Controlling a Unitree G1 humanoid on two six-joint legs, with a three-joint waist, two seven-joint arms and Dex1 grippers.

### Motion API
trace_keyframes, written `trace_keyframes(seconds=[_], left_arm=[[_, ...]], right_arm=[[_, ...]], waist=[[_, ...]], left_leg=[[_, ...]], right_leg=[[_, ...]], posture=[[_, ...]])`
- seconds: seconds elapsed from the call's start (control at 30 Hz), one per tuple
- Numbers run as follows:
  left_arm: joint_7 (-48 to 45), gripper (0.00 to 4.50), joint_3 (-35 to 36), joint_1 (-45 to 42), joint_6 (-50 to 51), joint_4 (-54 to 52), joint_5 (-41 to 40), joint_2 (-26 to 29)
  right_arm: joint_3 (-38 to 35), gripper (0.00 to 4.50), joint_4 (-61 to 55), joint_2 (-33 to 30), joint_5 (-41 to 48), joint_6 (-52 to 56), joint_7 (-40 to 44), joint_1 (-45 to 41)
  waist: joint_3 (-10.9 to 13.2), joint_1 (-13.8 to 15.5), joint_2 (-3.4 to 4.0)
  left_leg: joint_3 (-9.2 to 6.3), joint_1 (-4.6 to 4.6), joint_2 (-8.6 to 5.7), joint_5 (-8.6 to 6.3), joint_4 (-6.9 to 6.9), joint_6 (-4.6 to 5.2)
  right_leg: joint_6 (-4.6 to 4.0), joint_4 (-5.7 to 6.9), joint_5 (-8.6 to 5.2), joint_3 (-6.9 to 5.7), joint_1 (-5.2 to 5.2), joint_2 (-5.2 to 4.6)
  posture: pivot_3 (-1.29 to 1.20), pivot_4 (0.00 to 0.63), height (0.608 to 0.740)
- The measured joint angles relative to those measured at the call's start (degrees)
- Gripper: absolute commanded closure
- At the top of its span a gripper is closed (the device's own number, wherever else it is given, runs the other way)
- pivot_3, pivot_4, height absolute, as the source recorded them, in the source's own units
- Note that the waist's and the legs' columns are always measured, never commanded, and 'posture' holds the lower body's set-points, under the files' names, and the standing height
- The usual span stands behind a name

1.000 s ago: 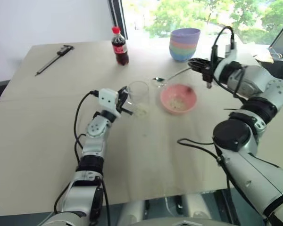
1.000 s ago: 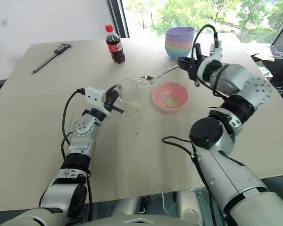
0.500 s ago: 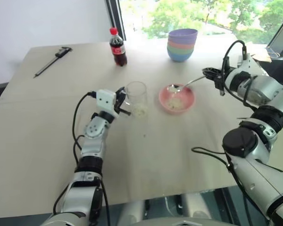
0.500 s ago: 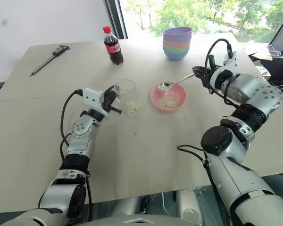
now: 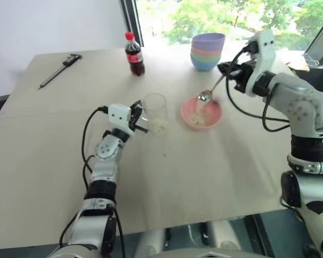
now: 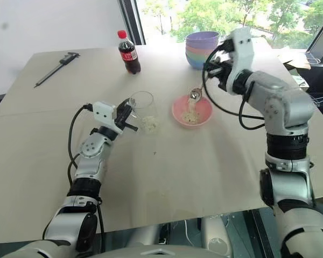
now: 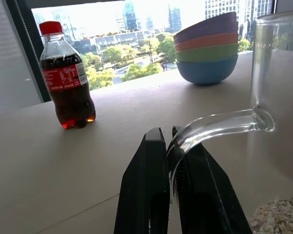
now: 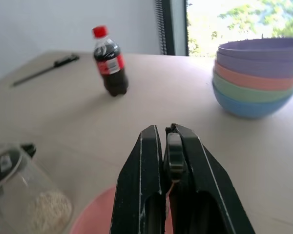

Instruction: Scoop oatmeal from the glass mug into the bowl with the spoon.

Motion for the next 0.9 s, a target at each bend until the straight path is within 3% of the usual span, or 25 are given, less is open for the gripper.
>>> trace_keyframes(seconds=[0.17, 0.3, 0.43, 0.57, 0.7, 0.9], left_arm=[[0.13, 4.44, -0.01, 0.26, 0.01, -0.41, -0.01, -0.01], [0.18, 4.44, -0.01, 0.4, 0.05, -0.57, -0.07, -0.02], [-0.72, 4.44, 0.06, 1.21, 1.45, -1.93, -1.58, -0.16], [-1.8, 4.44, -0.01, 2.34, 3.94, -4.61, -2.76, -0.06], [-2.79, 4.44, -0.59, 2.89, 6.2, -6.89, -2.74, 0.15], [-2.82, 4.44, -1.73, 3.02, 10.25, -9.9, -2.25, 0.4]], right_arm=[[8.56, 4.5, -1.33, -5.36, -6.05, -9.14, 8.84, 1.27], [9.97, 4.5, -1.27, -6.65, -8.99, -13.43, 11.9, 1.31], [0.25, 4.5, 3.5, 1.4, -2.61, -5.29, 5.62, -1.08], [-13.19, 4.5, 5.92, 9.41, 8.74, 7.36, -3.58, -10.05], [-18.18, 4.5, 5.36, 14.87, 15.48, 13.73, -9.62, -14.04], [-17.06, 4.5, 3.25, 18.0, 19.6, 18.69, -13.61, -13.77]], waist=[[0.0, 0.14, 0.0], [0.0, 0.14, 0.0], [0.0, 0.27, 0.0], [0.0, 0.41, 0.01], [-0.01, 0.48, 0.02], [-0.01, 0.77, 0.02]], left_leg=[[-0.02, -0.02, -0.01, 0.01, 0.0, -0.02], [-0.04, -0.02, 0.0, 0.01, 0.0, -0.03], [-0.04, -0.04, 0.04, 0.11, 0.0, -0.2], [-0.13, -0.13, 0.08, 0.11, -0.06, -0.23], [-0.21, -0.2, 0.03, 0.1, -0.08, -0.21], [-0.46, -0.35, -0.11, 0.11, -0.06, -0.22]], right_leg=[[0.0, -0.06, 0.0, -0.01, -0.01, -0.03], [0.0, -0.07, 0.0, -0.01, -0.01, -0.04], [-0.01, -0.02, 0.01, 0.01, -0.03, -0.09], [-0.02, -0.14, 0.01, -0.04, -0.09, -0.31], [-0.02, -0.25, 0.01, -0.14, -0.07, -0.4], [-0.01, -0.34, 0.01, -0.41, -0.06, -0.49]], posture=[[0.0, 0.15, 0.74], [0.0, 0.15, 0.74], [0.0, 0.15, 0.74], [0.0, 0.15, 0.74], [0.0, 0.15, 0.74], [0.0, 0.15, 0.74]])
